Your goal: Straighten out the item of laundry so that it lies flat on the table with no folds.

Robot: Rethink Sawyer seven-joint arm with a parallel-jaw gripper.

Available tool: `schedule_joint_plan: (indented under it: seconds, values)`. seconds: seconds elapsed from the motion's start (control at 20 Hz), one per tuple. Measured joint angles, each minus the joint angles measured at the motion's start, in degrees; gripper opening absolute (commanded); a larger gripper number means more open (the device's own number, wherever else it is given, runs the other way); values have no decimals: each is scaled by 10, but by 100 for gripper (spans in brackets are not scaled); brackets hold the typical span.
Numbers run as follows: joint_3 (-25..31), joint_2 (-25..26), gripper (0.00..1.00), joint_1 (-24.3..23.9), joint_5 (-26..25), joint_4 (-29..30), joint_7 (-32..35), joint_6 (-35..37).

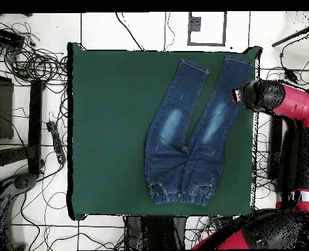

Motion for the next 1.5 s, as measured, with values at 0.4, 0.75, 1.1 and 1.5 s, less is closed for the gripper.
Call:
schedule_joint_plan:
  seconds: [0.4, 0.75, 1.1, 1.5]
  values:
    - [-33, -40, 100, 43, -46, -7, 0, -18]
    - [-36, -57, 100, 49, -1, -23, 0, -5]
    - [-37, -55, 100, 52, 47, -43, 0, 32]
    - [-53, -53, 100, 80, 67, -57, 0, 50]
